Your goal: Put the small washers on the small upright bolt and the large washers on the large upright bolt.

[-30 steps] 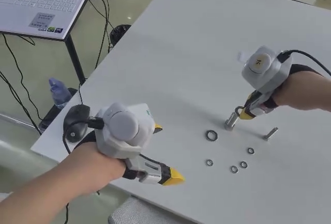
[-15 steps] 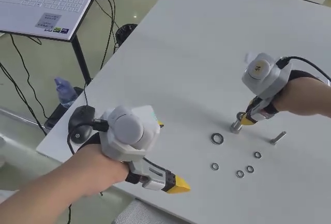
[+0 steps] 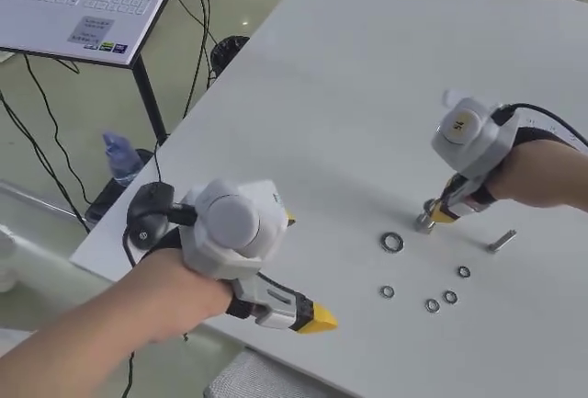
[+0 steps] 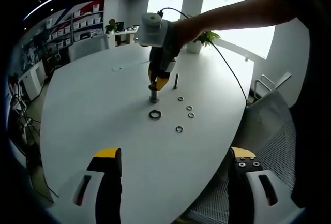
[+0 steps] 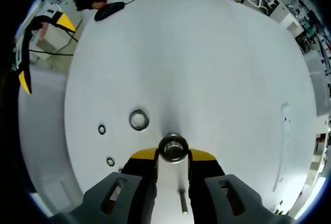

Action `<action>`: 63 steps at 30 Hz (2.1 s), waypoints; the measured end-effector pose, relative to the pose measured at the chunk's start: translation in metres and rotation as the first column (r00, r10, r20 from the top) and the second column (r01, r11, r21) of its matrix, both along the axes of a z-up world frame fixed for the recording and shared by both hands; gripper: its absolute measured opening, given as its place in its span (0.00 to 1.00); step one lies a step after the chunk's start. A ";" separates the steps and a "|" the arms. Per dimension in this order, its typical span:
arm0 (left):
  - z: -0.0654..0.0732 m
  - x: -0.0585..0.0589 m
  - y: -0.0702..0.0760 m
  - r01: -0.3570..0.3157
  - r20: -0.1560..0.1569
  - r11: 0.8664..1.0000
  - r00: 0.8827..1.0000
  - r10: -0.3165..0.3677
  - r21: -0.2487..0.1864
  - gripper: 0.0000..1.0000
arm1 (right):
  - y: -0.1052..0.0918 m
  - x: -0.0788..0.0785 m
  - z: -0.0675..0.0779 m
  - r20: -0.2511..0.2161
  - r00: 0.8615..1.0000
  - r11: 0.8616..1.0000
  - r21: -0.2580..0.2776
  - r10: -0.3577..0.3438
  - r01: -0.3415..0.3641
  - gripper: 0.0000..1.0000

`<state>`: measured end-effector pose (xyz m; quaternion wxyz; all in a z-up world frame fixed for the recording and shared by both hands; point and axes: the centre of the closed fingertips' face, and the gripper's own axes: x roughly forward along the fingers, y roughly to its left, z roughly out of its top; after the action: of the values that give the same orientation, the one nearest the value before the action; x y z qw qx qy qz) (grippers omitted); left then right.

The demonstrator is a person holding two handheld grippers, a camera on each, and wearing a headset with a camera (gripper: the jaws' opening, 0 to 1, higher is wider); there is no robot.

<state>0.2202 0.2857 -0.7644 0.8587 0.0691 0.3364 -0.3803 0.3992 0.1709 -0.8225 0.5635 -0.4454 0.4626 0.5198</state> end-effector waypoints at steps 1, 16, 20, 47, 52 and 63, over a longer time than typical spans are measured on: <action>0.000 0.000 0.000 -0.001 -0.001 1.000 1.000 0.001 0.001 0.84 | 0.000 0.000 -0.001 0.001 1.000 1.000 -0.002 -0.001 0.001 0.22; 0.001 -0.004 0.000 0.000 -0.006 1.000 1.000 0.000 0.007 0.82 | -0.002 0.002 -0.027 0.012 1.000 1.000 -0.010 -0.004 0.004 0.22; 0.000 -0.004 0.001 -0.001 -0.010 1.000 1.000 0.001 0.008 0.80 | -0.003 0.000 -0.032 0.003 1.000 1.000 -0.013 -0.017 0.017 0.22; -0.004 -0.009 0.001 0.000 -0.026 1.000 1.000 0.001 0.010 0.77 | 0.002 -0.004 -0.035 -0.008 1.000 1.000 -0.016 -0.024 0.024 0.23; -0.001 -0.008 0.003 -0.005 -0.021 1.000 1.000 0.005 0.011 0.77 | 0.003 -0.004 -0.035 -0.004 1.000 1.000 -0.012 -0.005 0.005 0.24; 0.001 -0.010 0.001 -0.002 -0.018 1.000 1.000 0.002 0.016 0.77 | 0.003 0.000 -0.029 -0.011 1.000 1.000 0.027 0.000 0.000 0.34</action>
<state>0.2102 0.2863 -0.7629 0.8555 0.0720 0.3470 -0.3775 0.3987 0.1739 -0.8514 0.5667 -0.4350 0.4586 0.5284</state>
